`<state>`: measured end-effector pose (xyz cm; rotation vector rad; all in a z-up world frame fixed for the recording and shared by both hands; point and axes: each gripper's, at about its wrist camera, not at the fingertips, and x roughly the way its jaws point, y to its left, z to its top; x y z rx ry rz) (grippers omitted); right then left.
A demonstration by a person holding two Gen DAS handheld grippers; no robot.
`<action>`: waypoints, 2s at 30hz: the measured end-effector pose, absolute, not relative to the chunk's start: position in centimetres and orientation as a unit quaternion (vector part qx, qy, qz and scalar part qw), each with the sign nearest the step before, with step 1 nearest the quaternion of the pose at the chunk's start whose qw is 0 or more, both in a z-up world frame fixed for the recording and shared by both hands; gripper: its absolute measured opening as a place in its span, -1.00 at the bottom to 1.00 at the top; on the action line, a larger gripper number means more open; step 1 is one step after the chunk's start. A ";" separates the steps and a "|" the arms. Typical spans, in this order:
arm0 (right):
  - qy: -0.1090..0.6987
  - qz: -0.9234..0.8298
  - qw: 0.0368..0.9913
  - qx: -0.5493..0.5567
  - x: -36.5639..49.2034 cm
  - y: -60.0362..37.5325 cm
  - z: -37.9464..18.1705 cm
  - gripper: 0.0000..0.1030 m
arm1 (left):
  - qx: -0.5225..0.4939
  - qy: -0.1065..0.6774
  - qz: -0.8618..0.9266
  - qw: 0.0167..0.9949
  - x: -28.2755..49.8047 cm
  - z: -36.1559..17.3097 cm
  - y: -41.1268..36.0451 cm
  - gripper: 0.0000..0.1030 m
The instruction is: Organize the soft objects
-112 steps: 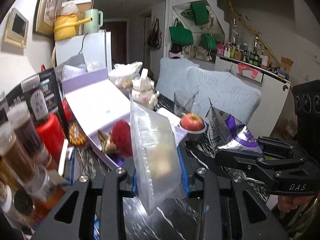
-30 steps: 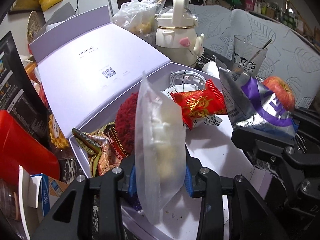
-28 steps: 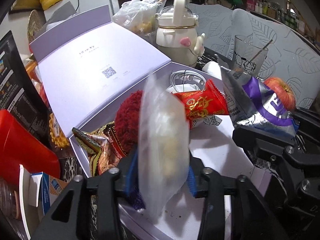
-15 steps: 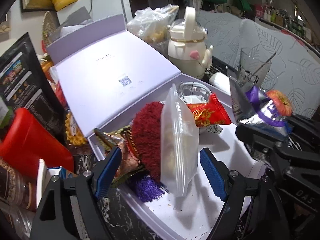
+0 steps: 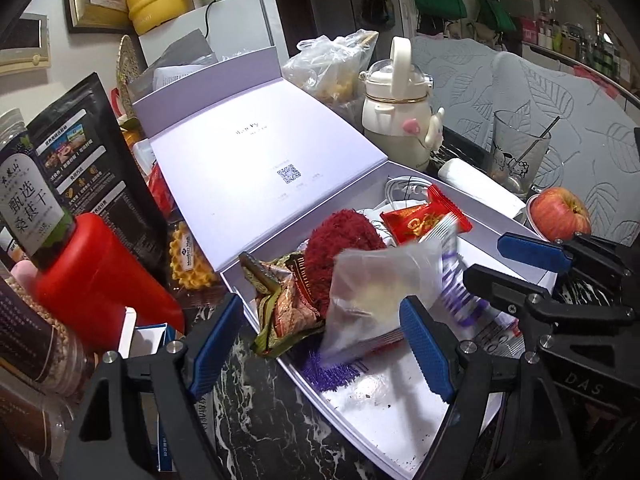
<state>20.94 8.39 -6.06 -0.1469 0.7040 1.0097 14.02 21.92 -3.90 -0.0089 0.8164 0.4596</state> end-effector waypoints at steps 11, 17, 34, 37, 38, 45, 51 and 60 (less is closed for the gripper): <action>0.327 0.466 0.818 -0.080 20.4 7.8 -4.1 -0.03 | -0.009 0.375 0.222 0.900 12.9 -1.9 21.7 0.57; 0.298 0.466 0.829 -0.083 19.3 7.1 -0.9 0.06 | -0.023 0.350 0.219 0.911 11.8 0.5 21.6 0.57; 0.211 0.442 0.868 -0.078 14.7 2.5 7.3 0.56 | -0.010 0.277 0.216 0.936 7.4 8.1 18.0 0.58; 0.197 0.428 0.879 -0.079 13.2 1.2 8.4 0.68 | -0.007 0.264 0.217 0.940 5.9 8.9 17.3 0.87; 0.195 0.425 0.880 -0.079 12.8 0.8 8.6 0.71 | -0.005 0.257 0.219 0.941 5.3 9.2 16.9 0.98; 0.199 0.401 0.891 -0.074 9.9 -2.1 9.4 0.77 | 0.006 0.232 0.217 0.948 1.7 10.1 14.9 0.98; 0.207 0.378 0.900 -0.068 7.0 -4.8 8.9 0.82 | 0.000 0.229 0.203 0.952 -0.8 9.2 13.7 0.98; 0.227 0.362 0.902 -0.058 4.0 -7.1 6.2 0.82 | -0.009 0.248 0.184 0.951 -2.9 6.3 11.7 0.98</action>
